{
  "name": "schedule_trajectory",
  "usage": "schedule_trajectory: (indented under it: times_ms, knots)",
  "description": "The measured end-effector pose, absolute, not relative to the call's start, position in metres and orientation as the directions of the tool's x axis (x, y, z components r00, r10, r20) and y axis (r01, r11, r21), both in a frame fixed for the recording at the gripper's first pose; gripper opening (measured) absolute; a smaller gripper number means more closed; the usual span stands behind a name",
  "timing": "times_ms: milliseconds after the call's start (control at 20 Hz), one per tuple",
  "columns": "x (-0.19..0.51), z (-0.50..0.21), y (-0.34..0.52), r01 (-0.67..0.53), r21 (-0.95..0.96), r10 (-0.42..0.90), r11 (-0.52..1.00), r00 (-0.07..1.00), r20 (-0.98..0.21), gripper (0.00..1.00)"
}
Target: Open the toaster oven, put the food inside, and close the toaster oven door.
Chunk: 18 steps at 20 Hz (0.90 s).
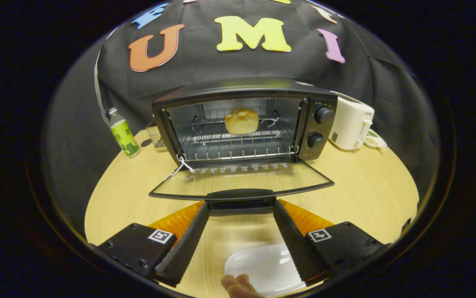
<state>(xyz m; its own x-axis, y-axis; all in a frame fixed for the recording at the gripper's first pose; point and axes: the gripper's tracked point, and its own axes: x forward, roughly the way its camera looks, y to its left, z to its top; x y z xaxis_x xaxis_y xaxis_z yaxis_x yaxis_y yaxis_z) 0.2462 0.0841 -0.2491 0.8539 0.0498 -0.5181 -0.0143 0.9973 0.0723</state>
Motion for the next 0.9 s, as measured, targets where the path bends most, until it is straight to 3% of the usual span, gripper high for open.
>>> schedule_trajectory:
  times_ms: [200, 900]
  knots:
    - [0.249, -0.242, 0.084, 0.008, 0.088, 0.039, 0.996, 0.853, -0.52, 1.0]
    - [0.297, -0.172, 0.092, -0.054, 0.047, 0.066, 0.997, 0.955, -0.288, 1.0]
